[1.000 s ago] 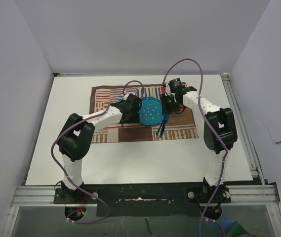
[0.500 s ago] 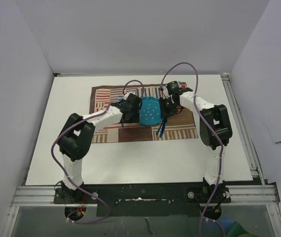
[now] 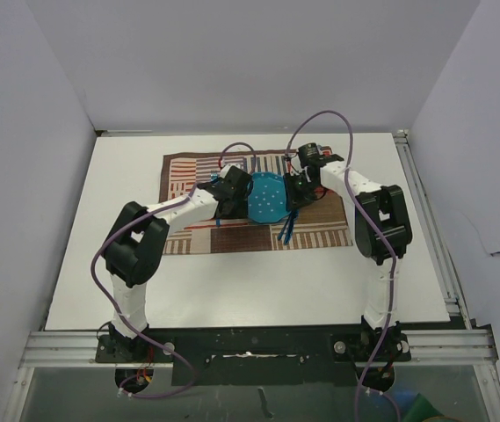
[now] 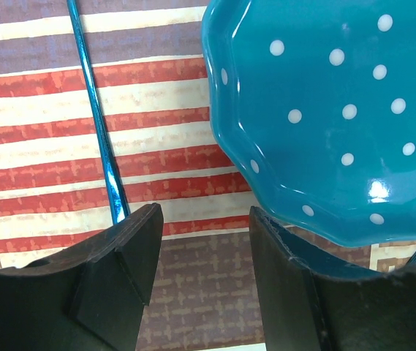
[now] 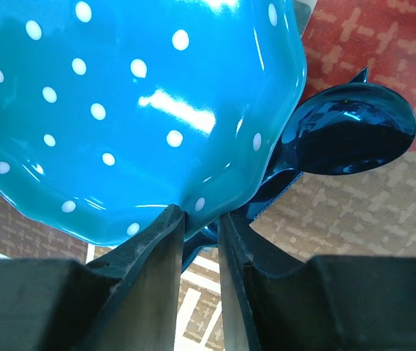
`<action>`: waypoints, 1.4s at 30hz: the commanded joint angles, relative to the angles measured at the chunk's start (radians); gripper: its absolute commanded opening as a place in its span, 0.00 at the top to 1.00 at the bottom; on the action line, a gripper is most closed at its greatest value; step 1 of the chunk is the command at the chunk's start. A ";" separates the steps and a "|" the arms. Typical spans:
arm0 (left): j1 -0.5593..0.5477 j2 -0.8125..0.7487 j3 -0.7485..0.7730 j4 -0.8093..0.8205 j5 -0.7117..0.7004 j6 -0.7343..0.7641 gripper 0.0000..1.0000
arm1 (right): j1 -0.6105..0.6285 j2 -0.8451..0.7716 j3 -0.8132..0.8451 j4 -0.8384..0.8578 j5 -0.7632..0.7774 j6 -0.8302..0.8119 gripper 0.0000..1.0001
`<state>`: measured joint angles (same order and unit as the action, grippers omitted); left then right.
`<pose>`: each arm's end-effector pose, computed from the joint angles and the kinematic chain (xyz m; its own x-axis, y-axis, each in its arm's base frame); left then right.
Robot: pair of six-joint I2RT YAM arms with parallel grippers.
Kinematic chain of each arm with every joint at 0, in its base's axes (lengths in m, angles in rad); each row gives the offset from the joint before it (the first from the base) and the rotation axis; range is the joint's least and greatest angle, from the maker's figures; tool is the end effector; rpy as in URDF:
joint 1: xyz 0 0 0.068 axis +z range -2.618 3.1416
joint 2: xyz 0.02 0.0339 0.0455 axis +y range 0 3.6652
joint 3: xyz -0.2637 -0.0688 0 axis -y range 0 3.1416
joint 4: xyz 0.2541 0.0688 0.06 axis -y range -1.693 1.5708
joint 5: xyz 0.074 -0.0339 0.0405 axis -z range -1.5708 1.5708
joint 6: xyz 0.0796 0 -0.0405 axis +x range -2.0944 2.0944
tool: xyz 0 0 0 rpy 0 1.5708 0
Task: Set the dinner table for one person
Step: Move the plate onto the napkin.
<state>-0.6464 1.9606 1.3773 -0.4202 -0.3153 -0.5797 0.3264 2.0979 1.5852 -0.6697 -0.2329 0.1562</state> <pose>0.3707 -0.2488 0.1413 -0.8040 -0.0457 -0.5928 -0.0010 0.9971 -0.0755 0.4306 0.1652 0.1289 -0.9274 -0.1541 -0.3409 -0.2536 0.9289 0.2699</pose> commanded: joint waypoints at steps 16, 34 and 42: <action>-0.005 -0.025 0.004 0.032 -0.012 0.003 0.48 | 0.094 0.089 0.110 -0.034 -0.214 -0.107 0.81; -0.012 -0.041 -0.010 0.032 -0.028 0.002 0.48 | 0.105 0.038 0.054 0.030 -0.193 -0.078 0.45; -0.050 -0.107 -0.026 0.073 -0.063 0.050 0.48 | 0.114 -0.055 -0.001 0.075 -0.183 -0.076 0.36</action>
<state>-0.6640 1.9442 1.3491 -0.4061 -0.3431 -0.5625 0.4206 2.1338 1.6005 -0.6308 -0.3836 0.0795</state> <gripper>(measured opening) 0.517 0.633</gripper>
